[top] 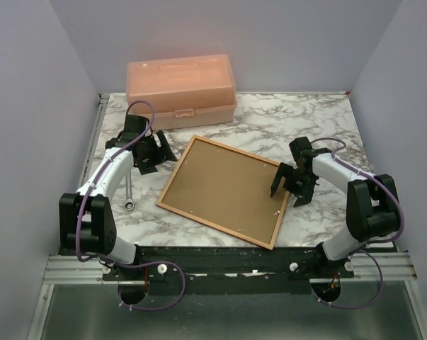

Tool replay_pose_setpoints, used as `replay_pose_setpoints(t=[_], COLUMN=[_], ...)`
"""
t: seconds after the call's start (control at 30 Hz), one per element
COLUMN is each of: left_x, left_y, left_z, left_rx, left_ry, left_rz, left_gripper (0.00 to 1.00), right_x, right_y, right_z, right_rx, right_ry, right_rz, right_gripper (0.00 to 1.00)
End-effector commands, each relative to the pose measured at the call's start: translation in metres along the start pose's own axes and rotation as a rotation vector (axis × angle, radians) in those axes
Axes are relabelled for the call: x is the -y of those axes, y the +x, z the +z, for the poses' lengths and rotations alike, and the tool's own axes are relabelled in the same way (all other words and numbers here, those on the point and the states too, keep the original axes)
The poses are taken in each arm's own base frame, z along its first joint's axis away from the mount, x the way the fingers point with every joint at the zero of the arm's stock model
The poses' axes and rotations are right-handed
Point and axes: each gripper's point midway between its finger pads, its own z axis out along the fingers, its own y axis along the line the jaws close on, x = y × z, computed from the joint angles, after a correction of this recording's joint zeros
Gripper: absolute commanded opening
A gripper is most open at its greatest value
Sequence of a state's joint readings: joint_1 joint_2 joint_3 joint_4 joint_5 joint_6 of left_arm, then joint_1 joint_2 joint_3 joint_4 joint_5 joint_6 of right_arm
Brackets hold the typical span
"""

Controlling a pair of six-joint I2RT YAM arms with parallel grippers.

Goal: Put the photo into the frame

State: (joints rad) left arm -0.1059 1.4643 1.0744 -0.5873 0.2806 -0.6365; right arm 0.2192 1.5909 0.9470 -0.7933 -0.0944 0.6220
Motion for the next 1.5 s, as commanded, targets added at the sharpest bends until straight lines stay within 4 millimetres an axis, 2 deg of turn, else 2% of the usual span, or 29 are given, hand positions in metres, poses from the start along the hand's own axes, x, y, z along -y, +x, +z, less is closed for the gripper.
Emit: replay_pose_setpoints(t=[0.0,0.17,0.37,0.5,0.6,0.7,0.8,0.93,1.13,1.23,1.37,1.47], left_x=[-0.058,-0.057,-0.045,-0.036,-0.036,-0.037,-0.038,-0.047,-0.054,-0.056,-0.063,-0.067], left_y=[0.02,0.052,0.088,0.118,0.144,0.168,0.183,0.185,0.169,0.165,0.165,0.164], left_z=[0.006,0.03,0.039,0.032,0.021,0.011,0.003,0.0,0.0,0.002,0.007,0.009], left_rx=[-0.11,-0.231,-0.33,-0.374,-0.389,-0.406,-0.413,-0.396,-0.354,-0.351,-0.359,-0.361], left_ry=[-0.266,-0.183,-0.078,-0.027,-0.002,0.006,-0.015,-0.063,-0.142,-0.149,-0.165,-0.17], left_rz=[0.077,0.045,0.023,0.019,0.001,-0.008,0.018,0.033,0.081,0.081,0.078,0.08], left_gripper=[0.83,0.83,0.83,0.81,0.8,0.79,0.78,0.79,0.83,0.83,0.83,0.83], right_x=[-0.017,-0.033,-0.051,-0.063,-0.061,-0.06,-0.061,-0.052,-0.019,-0.012,-0.007,-0.004], right_y=[0.003,0.001,-0.021,-0.04,-0.052,-0.056,-0.056,-0.055,-0.052,-0.043,-0.027,-0.015], right_z=[0.004,0.013,0.012,0.013,0.018,0.02,0.022,0.02,0.008,0.001,0.002,0.007], right_rx=[-0.012,-0.051,-0.037,-0.024,-0.011,-0.018,-0.017,-0.006,0.064,0.076,0.05,0.025], right_ry=[-0.109,-0.171,-0.201,-0.208,-0.168,-0.15,-0.16,-0.114,0.034,0.036,0.02,0.006], right_rz=[0.031,0.026,-0.011,-0.058,-0.092,-0.127,-0.147,-0.131,-0.082,-0.065,-0.041,-0.028], right_gripper=[1.0,1.0,1.0,1.0,1.0,1.0,1.0,1.0,1.0,1.0,1.0,0.95])
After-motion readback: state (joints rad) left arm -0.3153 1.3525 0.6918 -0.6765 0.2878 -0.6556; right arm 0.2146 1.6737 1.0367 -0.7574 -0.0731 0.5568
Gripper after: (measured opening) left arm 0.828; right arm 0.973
